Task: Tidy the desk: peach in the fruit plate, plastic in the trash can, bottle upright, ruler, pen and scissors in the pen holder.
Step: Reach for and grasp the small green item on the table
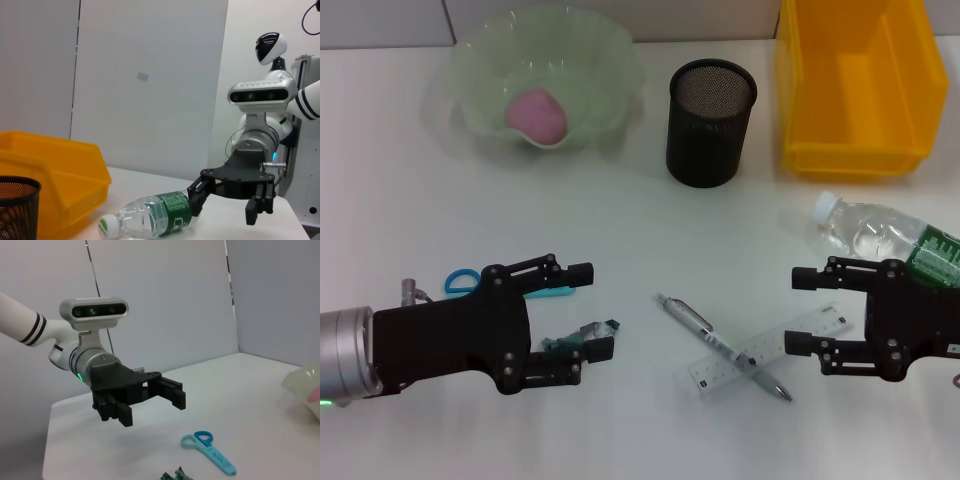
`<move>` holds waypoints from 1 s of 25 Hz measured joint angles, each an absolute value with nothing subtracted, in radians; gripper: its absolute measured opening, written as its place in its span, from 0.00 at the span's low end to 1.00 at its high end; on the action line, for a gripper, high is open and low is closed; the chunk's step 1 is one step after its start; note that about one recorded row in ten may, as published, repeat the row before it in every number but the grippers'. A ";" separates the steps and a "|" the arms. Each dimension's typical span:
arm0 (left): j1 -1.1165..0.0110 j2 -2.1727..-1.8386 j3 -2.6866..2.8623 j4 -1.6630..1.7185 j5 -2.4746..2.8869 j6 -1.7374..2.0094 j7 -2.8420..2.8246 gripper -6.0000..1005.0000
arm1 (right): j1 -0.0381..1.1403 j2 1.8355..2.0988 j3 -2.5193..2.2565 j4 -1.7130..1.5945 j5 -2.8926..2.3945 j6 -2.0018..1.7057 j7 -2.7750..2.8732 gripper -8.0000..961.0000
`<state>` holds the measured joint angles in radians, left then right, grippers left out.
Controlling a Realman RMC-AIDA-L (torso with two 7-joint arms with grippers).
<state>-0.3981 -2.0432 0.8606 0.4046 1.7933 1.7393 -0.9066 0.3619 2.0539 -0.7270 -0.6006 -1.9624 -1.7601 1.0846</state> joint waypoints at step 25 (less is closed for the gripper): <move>-0.511 -2.056 0.861 0.772 2.119 1.687 -1.435 0.79 | 0.361 2.056 -0.728 -0.603 -1.966 -1.759 1.075 0.77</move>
<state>-0.5113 -2.0555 0.8606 0.7719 2.1192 1.6866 -1.4349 0.3606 2.0557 -0.7283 -0.6029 -1.9657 -1.7593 1.0746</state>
